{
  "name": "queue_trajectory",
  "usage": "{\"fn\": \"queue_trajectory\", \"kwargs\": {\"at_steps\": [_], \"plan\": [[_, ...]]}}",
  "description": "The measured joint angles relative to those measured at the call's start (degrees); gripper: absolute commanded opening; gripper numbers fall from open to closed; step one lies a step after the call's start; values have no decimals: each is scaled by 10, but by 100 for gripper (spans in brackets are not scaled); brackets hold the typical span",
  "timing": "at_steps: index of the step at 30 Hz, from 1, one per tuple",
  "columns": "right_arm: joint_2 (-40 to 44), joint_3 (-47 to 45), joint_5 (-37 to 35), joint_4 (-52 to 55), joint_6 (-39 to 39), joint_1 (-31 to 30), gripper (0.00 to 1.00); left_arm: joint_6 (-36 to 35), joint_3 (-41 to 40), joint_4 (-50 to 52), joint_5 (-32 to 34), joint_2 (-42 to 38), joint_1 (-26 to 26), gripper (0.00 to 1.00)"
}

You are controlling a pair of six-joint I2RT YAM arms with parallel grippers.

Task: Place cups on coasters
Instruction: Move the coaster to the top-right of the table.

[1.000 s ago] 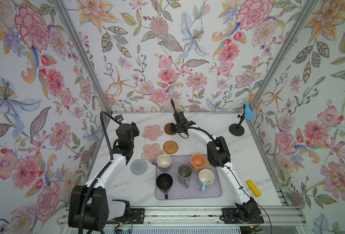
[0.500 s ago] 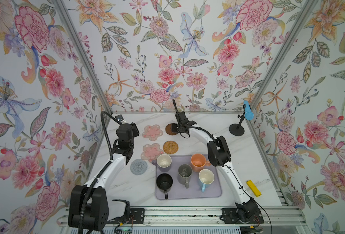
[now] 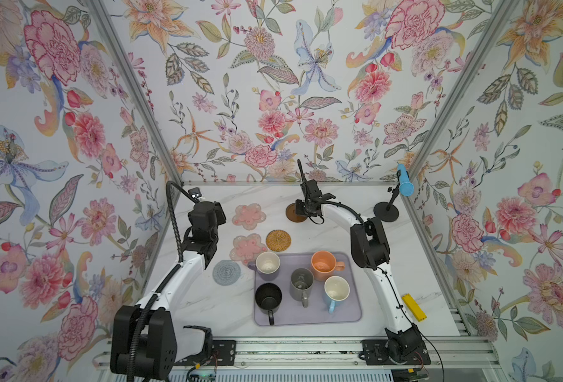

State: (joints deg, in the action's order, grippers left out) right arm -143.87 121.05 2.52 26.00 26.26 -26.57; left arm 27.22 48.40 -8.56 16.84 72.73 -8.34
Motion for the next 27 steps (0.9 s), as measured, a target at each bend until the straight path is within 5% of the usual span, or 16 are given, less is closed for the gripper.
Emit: {"fn": "queue_trajectory", "kwargs": {"at_steps": [27], "plan": [[132, -197, -99, 29, -84, 88, 23, 0, 49, 52, -45, 34, -7, 64]]}}
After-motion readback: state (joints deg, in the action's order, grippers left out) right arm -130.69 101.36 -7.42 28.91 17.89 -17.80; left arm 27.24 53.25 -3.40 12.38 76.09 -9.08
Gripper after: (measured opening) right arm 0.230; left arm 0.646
